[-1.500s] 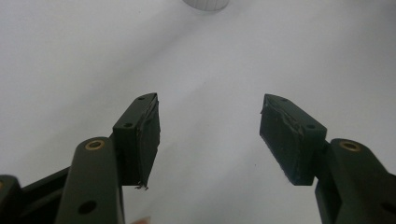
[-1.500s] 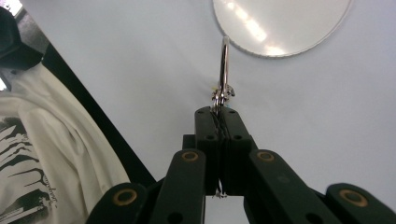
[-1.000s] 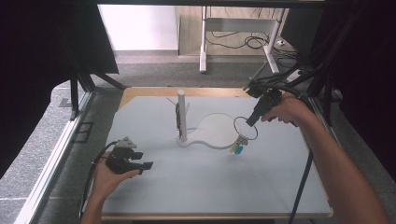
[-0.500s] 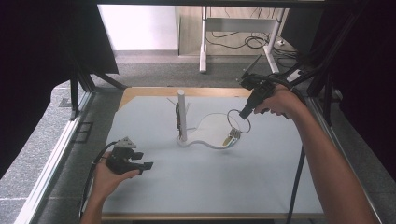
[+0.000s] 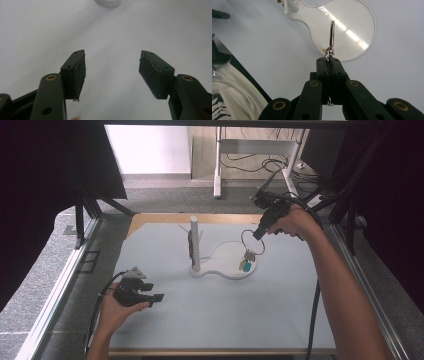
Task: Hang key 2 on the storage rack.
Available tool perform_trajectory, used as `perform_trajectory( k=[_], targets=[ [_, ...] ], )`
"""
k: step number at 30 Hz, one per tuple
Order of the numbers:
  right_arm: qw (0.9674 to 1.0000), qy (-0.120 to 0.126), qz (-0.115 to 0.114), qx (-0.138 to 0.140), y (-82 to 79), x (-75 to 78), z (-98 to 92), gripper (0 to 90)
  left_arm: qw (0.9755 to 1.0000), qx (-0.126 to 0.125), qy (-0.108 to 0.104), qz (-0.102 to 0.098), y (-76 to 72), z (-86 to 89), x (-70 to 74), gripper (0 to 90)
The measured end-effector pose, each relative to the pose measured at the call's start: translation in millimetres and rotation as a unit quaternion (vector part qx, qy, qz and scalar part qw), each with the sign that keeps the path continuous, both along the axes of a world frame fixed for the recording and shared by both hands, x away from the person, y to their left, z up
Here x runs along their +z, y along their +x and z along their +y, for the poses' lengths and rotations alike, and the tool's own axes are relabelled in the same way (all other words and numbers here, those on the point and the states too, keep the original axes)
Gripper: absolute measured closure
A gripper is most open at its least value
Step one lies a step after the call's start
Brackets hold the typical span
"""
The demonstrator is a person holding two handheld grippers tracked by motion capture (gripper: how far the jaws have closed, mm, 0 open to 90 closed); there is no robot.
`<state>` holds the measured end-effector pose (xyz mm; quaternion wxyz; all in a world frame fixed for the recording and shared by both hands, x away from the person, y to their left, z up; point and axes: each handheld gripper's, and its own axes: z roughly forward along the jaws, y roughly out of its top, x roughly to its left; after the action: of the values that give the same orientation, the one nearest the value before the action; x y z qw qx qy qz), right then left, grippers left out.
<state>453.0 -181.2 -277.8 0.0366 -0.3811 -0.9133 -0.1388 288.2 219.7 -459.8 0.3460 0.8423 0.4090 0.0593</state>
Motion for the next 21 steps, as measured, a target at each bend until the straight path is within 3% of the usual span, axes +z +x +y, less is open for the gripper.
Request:
perform_trajectory(
  k=[21],
  targets=[
    [0.9999,0.011,-0.007,0.006,13.6,1.5,27.8,88.1,1.0000,0.000,-0.005,0.001,-0.4,0.0,0.4,38.6]
  ],
)
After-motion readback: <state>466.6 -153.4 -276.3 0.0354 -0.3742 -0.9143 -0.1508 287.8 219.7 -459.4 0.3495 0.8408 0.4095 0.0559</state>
